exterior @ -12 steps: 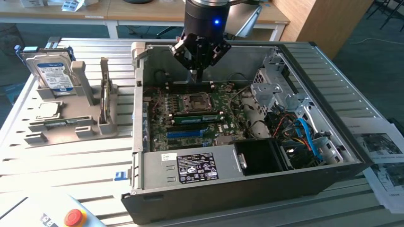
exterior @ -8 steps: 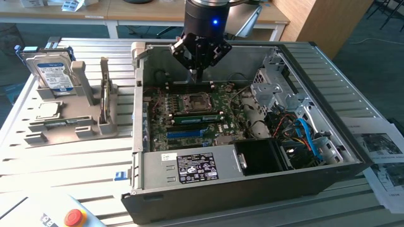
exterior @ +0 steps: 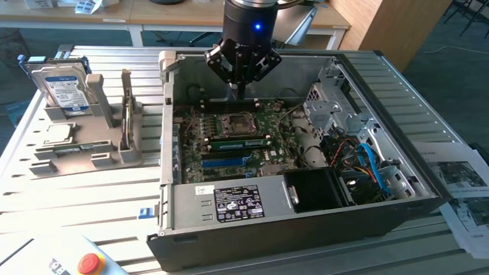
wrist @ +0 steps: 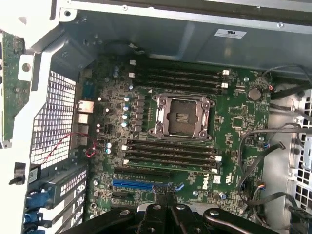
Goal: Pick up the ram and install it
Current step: 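Press down the ram until it locks into place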
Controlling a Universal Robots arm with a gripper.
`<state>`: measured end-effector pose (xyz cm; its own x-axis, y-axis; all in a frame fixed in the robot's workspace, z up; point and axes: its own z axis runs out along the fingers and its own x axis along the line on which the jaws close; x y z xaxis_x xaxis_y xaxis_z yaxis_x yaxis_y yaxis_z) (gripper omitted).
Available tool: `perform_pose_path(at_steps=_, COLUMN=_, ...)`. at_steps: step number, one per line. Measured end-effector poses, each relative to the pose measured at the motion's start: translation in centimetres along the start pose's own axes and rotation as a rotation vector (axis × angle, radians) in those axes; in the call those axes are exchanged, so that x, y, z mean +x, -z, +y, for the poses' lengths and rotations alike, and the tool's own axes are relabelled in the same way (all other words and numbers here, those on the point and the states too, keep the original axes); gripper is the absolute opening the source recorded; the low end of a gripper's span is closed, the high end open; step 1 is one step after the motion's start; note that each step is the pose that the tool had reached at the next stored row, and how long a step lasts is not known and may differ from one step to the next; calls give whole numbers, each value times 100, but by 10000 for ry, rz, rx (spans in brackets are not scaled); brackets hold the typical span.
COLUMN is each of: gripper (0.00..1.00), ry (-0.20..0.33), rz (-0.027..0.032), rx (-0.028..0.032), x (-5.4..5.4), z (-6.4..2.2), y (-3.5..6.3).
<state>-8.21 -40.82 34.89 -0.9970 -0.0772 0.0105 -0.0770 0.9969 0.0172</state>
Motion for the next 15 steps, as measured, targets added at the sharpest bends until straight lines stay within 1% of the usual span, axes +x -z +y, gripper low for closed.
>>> perform_pose_path(at_steps=4, gripper=10, ry=-1, rz=0, rx=0, x=0, z=0, y=0)
perform_pose_path(at_steps=9, gripper=10, ry=-1, rz=38, rx=-3, x=0, z=0, y=0)
perform_pose_path(at_steps=15, gripper=10, ry=-2, rz=41, rx=-3, x=0, z=0, y=0)
